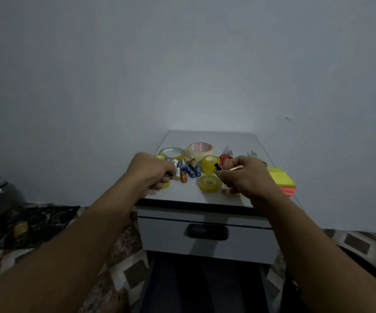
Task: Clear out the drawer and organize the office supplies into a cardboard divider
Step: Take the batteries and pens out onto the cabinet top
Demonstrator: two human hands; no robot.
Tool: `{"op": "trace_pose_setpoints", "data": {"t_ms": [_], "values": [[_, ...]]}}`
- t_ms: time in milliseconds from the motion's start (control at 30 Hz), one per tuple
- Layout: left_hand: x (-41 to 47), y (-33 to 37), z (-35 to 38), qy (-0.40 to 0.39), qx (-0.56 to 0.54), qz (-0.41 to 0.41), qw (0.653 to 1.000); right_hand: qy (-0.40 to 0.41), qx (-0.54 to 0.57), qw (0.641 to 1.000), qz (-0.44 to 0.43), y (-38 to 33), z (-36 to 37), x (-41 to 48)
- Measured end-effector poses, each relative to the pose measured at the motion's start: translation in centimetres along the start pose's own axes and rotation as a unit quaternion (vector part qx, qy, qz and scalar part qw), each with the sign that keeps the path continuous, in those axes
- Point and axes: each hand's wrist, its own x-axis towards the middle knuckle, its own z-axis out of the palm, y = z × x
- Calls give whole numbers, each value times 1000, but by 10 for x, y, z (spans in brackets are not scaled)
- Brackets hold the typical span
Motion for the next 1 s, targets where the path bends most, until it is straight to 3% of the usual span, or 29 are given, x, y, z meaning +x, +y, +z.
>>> {"op": "trace_pose_setpoints", "data": {"t_ms": [267,433,733,1000], "values": [[84,33,32,24,165,9,986,4,-51,999,1,-3,14,66],[104,30,46,14,310,18,951,1,-68,998,4,7,17,81],[106,29,46,27,394,41,918,4,-94,995,-20,12,19,86],[107,24,44,27,415,49,908,10,-72,997,11,9,21,91]]}}
